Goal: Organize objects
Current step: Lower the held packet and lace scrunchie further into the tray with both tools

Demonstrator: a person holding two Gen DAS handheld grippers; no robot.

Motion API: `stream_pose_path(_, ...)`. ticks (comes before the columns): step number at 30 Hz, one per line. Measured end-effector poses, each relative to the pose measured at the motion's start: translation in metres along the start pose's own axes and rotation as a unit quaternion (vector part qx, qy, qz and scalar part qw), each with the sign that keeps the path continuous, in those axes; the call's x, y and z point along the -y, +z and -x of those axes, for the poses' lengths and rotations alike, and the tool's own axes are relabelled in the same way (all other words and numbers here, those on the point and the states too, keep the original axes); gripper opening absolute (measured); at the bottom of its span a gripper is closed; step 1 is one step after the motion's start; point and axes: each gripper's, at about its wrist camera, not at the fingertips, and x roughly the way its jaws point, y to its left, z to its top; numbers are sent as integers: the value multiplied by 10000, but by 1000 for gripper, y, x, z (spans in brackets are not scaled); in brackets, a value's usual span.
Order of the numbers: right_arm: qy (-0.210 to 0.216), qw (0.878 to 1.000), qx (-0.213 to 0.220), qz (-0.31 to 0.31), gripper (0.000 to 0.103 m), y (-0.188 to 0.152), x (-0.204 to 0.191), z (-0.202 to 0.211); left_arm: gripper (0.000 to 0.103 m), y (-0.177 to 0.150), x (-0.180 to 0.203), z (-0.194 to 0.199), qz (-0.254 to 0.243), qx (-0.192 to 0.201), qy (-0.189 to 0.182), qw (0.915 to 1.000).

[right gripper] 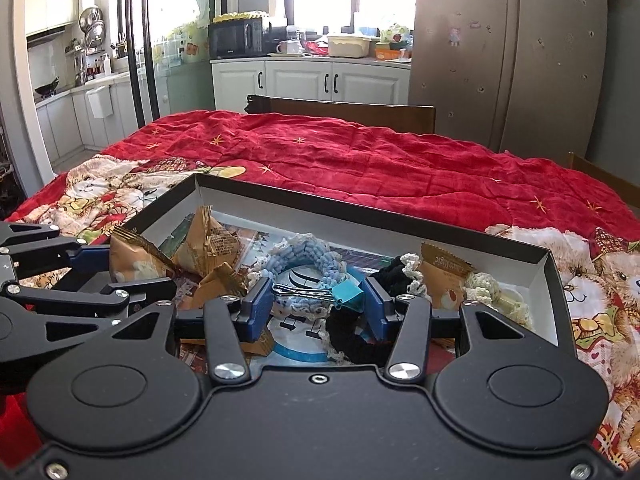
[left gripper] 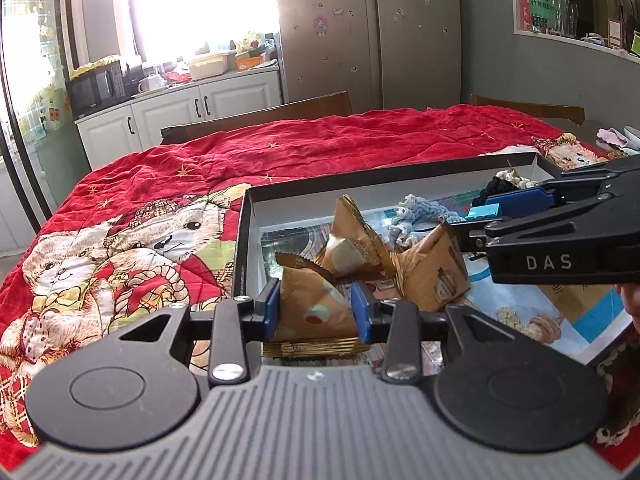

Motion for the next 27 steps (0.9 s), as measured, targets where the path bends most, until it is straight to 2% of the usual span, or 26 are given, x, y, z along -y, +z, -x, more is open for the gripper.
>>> stream_pose_path(11,16,9999,-154,48,47,1,-1,-4,43,-2,4,0,-127,19,58,9999)
stream_pose_path(14,-9,9998,-188,90,47,1,-2,-5,46,-2,4,0,-129,21,43,9999)
stream_pose_path(16,-31,9997,-209,137,47,2,-3,-5,51,-2,4,0,-127,22,38,9999)
stream_pose_path(25,-27,9996,-224,166,49,2,-4,-6,55,-2,5,2,-156,41,5,9999)
stream_pose_path(27,9,9997,-226,110,51,2,-2,-6,59,-2,5,2,-148,42,-1,9999)
